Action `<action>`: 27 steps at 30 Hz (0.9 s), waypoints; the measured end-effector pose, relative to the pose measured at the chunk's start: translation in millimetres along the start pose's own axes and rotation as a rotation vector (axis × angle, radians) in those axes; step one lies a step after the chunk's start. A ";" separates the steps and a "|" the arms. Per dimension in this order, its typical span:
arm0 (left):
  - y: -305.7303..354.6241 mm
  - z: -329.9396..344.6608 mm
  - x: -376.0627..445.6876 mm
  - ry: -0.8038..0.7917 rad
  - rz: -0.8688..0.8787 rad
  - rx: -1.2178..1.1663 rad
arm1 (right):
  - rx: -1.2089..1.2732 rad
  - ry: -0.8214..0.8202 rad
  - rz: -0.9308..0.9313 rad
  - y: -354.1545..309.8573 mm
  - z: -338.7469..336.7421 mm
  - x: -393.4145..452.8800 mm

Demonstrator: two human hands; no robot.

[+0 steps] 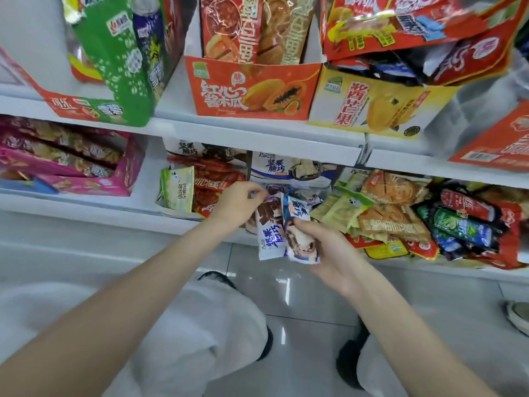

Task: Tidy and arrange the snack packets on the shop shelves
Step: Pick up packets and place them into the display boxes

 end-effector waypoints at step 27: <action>-29.3 36.6 0.5 -0.325 0.369 0.940 | -0.866 0.585 -0.451 -46.7 -14.5 47.3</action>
Point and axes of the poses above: each hand's wrist, its own x-axis towards the middle knuckle, its own z-axis out of the palm, y = z × x, the point moved 4 cm from there along x, towards the middle knuckle, and after that the axes turned 2 degrees about -x, right-handed, at the moved point
